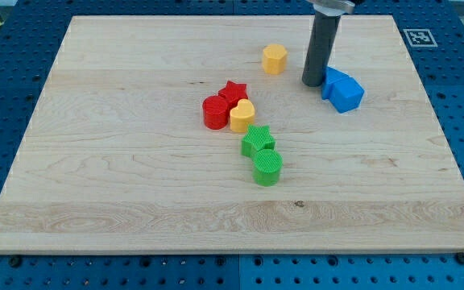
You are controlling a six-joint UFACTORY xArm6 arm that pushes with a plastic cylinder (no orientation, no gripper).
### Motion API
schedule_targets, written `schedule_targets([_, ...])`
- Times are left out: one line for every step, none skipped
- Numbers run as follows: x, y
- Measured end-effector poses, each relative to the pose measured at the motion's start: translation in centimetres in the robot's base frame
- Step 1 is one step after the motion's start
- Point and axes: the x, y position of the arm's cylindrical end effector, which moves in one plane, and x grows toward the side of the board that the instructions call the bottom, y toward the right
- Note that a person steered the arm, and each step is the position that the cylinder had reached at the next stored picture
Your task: Move the yellow hexagon near the blue triangle
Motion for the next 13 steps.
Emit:
schedule_targets([0.0, 0.4])
schedule_targets([0.0, 1.0])
schedule_targets([0.1, 1.6])
schedule_targets([0.1, 1.6])
schedule_targets([0.1, 0.6])
schedule_targets([0.1, 0.2])
schedule_targets([0.1, -0.2])
schedule_targets([0.1, -3.6])
schedule_targets([0.1, -7.0])
schedule_targets([-0.3, -8.7])
schedule_targets([-1.9, -10.3])
schedule_targets([-3.3, -10.4])
schedule_targets([-4.8, -7.6])
